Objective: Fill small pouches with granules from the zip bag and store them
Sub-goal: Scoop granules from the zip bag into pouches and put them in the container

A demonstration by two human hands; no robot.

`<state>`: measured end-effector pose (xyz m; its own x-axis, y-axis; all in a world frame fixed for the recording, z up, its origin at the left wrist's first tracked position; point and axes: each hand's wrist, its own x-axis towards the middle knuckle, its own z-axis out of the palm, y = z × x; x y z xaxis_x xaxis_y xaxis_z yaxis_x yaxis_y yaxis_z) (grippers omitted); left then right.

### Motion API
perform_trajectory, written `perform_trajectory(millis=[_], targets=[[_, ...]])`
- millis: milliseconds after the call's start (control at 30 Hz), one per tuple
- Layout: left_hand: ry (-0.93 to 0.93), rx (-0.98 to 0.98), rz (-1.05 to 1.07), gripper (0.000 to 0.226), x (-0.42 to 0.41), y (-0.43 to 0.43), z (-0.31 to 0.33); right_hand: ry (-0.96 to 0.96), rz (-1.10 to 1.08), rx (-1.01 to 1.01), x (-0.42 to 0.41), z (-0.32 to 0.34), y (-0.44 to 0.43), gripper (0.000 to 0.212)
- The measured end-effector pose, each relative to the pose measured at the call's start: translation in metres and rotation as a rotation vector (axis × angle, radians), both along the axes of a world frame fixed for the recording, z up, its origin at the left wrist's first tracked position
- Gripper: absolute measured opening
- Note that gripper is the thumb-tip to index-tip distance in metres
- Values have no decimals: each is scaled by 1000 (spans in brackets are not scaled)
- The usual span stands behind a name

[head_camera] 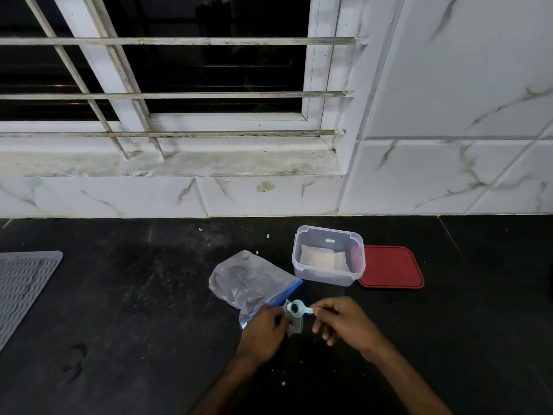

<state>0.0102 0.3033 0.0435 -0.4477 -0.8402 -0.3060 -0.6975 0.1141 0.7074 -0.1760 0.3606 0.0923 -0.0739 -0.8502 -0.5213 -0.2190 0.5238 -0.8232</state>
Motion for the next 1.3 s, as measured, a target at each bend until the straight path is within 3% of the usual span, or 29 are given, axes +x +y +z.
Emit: perform_trajectory(millis=[100, 233, 433, 567, 733, 833, 900, 1000, 1067, 1167, 1300], targets=[[-52, -52, -21, 21, -3, 0, 2, -96, -79, 18, -11, 1, 0, 17], [-142, -160, -51, 24, -9, 2, 4, -43, -42, -35, -12, 2, 2, 17], [81, 171, 69, 28, -11, -4, -11, 519, 307, -252, 2, -6, 10, 24], [176, 270, 115, 27, -8, -5, -25, 940, 658, -309, 12, -12, 12, 45], [299, 390, 209, 27, -7, -7, -22, 1100, 683, -426, 16, -33, 23, 68], [294, 392, 218, 26, -6, -6, -15, 967, 557, -415, 17, -42, 27, 63], [228, 326, 187, 26, -6, -5, -11, 798, 296, -438, 20, -36, 27, 47], [84, 120, 67, 28, -7, -3, -8, 294, -157, -286, 18, -25, 20, 28], [-5, 50, -9, 28, -9, -2, -6, 36, -321, -190, 13, -22, 13, 22], [-108, -16, -86, 33, -12, 0, -7, -148, -379, -135, 6, -20, 6, 20], [-192, -161, -44, 35, -13, -1, -2, -190, -389, -112, 3, -23, 2, 18]])
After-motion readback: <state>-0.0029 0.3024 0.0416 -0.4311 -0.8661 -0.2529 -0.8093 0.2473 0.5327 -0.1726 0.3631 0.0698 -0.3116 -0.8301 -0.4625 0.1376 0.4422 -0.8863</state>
